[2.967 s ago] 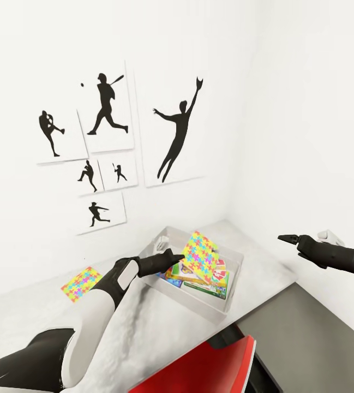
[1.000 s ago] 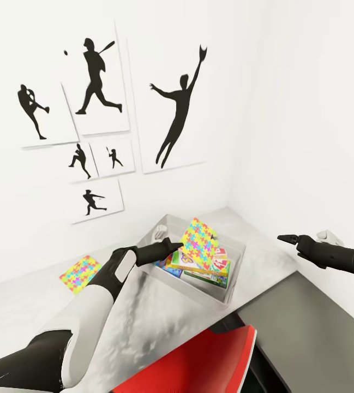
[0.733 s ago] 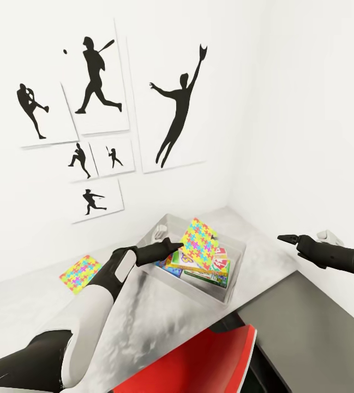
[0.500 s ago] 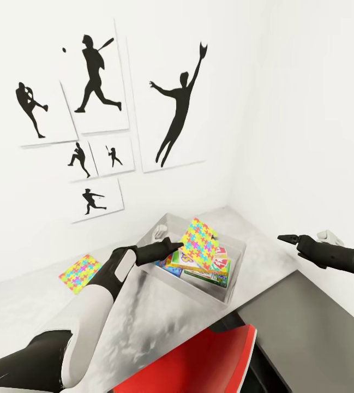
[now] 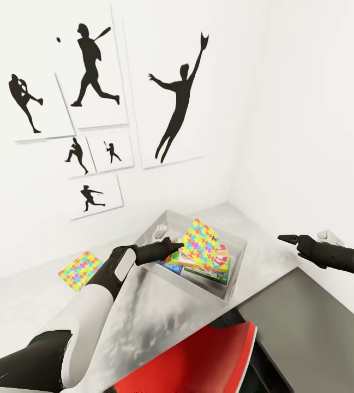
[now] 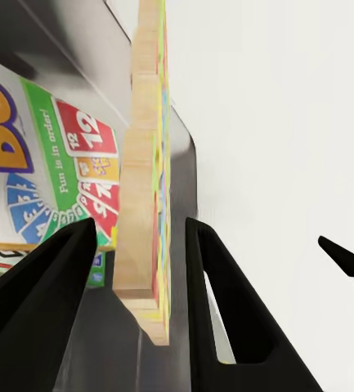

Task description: Put all the toys in the child's room - the three board games (two on the bed and one on the table), the two jigsaw puzzles on the table, and the tennis ball on the table - inside the toy box on the table in the child's room.

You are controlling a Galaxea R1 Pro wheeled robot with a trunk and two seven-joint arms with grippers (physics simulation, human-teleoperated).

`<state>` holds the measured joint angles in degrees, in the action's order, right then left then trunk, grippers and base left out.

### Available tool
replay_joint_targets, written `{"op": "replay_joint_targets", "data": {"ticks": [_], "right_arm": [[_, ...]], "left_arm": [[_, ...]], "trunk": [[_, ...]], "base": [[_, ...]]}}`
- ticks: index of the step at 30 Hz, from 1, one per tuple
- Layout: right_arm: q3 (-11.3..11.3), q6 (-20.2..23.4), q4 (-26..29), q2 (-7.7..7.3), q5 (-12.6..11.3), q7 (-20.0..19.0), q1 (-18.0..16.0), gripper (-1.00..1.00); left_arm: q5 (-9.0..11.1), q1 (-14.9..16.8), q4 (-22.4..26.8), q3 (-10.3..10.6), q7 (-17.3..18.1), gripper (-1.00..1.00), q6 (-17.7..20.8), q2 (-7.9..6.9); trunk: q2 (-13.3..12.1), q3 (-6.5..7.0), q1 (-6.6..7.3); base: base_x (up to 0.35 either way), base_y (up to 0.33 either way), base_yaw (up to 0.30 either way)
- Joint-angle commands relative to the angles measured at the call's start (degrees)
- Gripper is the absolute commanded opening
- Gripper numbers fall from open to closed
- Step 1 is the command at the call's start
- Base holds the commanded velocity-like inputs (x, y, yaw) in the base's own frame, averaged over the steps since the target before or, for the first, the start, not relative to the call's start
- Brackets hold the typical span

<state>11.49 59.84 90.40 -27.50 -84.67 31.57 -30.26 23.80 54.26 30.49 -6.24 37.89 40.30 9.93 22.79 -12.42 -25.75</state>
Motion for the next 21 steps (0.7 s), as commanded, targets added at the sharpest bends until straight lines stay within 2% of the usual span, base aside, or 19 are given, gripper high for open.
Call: {"op": "replay_joint_targets", "data": {"ticks": [1,12,21], "right_arm": [[0.03,0.16,0.04,-0.01,-0.58,0.59,-0.07,1.0],[0.03,0.16,0.04,-0.01,-0.58,0.59,-0.07,1.0],[0.03,0.16,0.04,-0.01,-0.58,0.59,-0.07,1.0]], "left_arm": [[-0.07,0.06,-0.01,-0.35,0.09,-1.0,0.37,0.06],[-0.07,0.14,2.13,-0.35,0.05,-1.0,2.48,0.06],[-0.07,0.15,2.97,-0.35,0.03,-1.0,2.76,0.06]], "trunk": [[0.13,-0.21,-0.03],[0.13,-1.24,-0.03],[0.13,-2.08,-0.03]], "base": [[0.0,0.0,0.0],[0.0,0.0,0.0],[0.0,0.0,0.0]]}}
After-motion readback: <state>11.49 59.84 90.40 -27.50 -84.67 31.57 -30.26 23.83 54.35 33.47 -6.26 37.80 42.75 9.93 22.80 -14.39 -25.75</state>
